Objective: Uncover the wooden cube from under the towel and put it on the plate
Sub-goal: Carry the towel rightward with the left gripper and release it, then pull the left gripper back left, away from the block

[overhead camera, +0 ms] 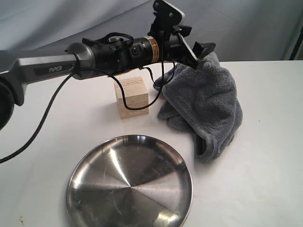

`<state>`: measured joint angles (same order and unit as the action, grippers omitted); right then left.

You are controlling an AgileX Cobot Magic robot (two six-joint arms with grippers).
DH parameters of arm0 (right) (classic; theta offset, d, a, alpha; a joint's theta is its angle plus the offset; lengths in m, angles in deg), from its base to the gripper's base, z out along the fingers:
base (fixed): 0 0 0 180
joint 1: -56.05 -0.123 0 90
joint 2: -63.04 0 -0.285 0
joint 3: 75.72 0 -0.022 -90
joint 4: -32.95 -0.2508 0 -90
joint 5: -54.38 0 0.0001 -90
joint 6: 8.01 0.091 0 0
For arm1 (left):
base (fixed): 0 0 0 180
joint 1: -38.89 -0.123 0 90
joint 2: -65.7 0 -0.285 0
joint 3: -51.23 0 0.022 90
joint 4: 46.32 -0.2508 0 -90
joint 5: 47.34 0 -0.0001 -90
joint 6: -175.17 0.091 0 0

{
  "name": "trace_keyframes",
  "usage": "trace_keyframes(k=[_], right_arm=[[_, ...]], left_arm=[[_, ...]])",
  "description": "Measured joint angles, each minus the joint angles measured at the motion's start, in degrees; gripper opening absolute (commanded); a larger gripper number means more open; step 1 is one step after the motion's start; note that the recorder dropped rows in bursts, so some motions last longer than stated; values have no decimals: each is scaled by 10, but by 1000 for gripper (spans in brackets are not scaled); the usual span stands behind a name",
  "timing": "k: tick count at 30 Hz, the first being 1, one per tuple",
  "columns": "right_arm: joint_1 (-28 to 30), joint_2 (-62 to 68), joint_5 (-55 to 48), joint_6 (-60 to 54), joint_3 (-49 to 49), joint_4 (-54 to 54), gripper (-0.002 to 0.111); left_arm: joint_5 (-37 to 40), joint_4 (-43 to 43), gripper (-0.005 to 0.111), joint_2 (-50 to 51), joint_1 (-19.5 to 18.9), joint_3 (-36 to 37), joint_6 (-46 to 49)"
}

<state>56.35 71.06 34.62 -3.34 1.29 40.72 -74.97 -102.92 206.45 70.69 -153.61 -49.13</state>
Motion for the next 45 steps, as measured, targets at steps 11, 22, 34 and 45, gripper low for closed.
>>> trace_keyframes(k=[11,22,34,45], right_arm=[[0,0,0,0,0,0,0],[0,0,0,0,0,0,0],[0,0,-1,0,0,0,0],[0,0,-1,0,0,0,0]], left_arm=[[150,-92,78,-62,0,0,-47],[191,-113,78,-78,-23,79,-71],[200,-113,78,-139,-140,184,-109],[211,-131,78,-156,-156,243,-108]])
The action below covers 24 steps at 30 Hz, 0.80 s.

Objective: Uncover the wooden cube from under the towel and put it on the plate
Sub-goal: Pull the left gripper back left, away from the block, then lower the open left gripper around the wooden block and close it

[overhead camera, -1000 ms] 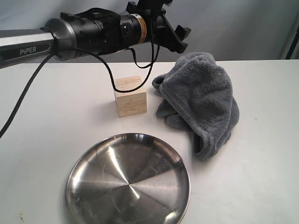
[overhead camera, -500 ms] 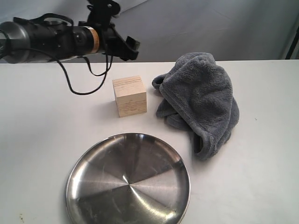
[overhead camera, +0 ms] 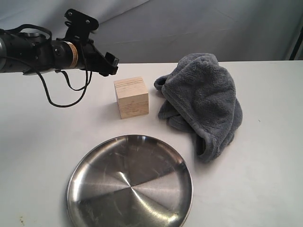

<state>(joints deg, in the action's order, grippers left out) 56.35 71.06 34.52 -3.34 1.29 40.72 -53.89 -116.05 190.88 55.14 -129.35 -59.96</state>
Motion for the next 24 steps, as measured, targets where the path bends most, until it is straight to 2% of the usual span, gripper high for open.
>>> trace_keyframes(k=[8,12,15,18,24], right_arm=[[0,0,0,0,0,0,0],[0,0,0,0,0,0,0],[0,0,0,0,0,0,0],[0,0,0,0,0,0,0],[0,0,0,0,0,0,0]], left_arm=[[66,-1,78,-1,0,0,0],[70,-1,78,-1,0,0,0],[70,-1,86,-1,0,0,0],[70,-1,105,-1,0,0,0],[70,-1,105,-1,0,0,20]])
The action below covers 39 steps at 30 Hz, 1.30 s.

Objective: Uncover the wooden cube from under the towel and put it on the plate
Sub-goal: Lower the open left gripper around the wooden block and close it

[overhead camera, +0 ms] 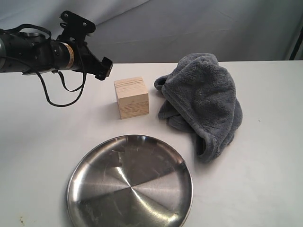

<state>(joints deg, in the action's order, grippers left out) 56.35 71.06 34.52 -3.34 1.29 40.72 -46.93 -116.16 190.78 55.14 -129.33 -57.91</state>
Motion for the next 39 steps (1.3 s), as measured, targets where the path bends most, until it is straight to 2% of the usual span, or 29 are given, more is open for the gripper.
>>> trace_keyframes(k=[7,10,17,20,23,39], right_arm=[[0,0,0,0,0,0,0],[0,0,0,0,0,0,0],[0,0,0,0,0,0,0],[0,0,0,0,0,0,0],[0,0,0,0,0,0,0],[0,0,0,0,0,0,0]], left_arm=[[-9,0,105,0,0,0,5],[-51,-1,105,0,0,0,6],[-90,-174,105,0,0,0,-18],[-135,-251,105,-3,-1,0,-61],[-180,-285,105,-7,-1,0,-94],[-246,-302,105,-7,-1,0,-106]])
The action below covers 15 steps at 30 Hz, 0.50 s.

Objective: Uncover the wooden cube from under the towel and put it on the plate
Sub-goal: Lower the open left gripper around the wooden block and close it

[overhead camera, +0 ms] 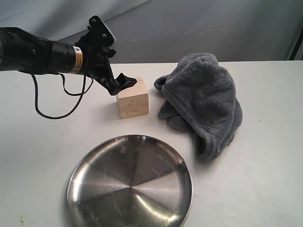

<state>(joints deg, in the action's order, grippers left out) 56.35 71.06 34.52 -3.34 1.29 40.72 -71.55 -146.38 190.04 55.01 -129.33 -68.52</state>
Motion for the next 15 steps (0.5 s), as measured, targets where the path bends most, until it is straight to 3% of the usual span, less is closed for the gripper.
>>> trace_keyframes(k=[15], right_arm=[[0,0,0,0,0,0,0]], left_arm=[[-22,-2,105,62,-1,2,1]])
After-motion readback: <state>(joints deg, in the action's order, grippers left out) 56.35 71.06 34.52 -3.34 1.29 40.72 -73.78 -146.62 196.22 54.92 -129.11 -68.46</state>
